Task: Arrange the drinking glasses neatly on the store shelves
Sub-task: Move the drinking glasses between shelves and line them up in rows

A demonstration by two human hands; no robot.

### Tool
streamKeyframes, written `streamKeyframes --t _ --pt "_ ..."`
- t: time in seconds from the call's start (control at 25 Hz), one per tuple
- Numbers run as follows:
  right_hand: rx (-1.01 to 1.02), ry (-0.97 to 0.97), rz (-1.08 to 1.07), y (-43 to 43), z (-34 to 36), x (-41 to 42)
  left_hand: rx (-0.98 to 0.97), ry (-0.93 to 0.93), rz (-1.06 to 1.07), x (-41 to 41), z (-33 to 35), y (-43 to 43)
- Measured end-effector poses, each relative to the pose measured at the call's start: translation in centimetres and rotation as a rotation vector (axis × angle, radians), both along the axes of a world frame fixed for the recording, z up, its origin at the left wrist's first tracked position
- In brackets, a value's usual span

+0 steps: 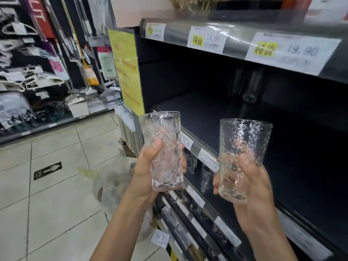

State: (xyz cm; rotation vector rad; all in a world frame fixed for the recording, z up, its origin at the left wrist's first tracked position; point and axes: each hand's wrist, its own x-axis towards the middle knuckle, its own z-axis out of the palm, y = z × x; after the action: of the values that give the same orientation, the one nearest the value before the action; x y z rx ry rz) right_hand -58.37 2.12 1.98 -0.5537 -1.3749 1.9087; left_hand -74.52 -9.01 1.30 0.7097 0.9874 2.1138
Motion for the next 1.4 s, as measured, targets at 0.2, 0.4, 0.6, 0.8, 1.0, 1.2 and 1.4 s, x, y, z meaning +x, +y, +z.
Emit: streamKeyframes --t 0.2,0.4,0.6,0.8,1.0,1.2,1.4 --pt "-0.026 0.003 -0.117 4.8 0.7 -6.4 -0.132 0.089 -0.035 -7.8 1.0 6.1" --pt "-0.053 -0.036 -0.167 7.2 1.2 -10.2 -0.187 0.097 -0.076 -12.1 1.2 9.9" --pt "-0.059 -0.108 -0.241 7.9 0.9 -12.5 -0.239 0.095 -0.124 -14.9 -0.1 12.6" --pt "-0.061 -0.207 -0.414 7.5 0.6 -14.2 -0.187 0.086 -0.283 -16.9 -1.0 14.5" --pt "-0.03 -0.242 -0.559 6.7 0.9 -16.6 -0.298 0.178 -0.372 -20.0 -0.3 14.9" --pt "0.05 -0.317 -0.631 7.5 0.5 -20.4 -0.253 0.359 -0.359 -24.1 -0.4 15.3" --pt "0.229 -0.416 -0.654 10.3 0.2 -24.0 -0.229 0.434 -0.398 -27.2 0.7 16.0"
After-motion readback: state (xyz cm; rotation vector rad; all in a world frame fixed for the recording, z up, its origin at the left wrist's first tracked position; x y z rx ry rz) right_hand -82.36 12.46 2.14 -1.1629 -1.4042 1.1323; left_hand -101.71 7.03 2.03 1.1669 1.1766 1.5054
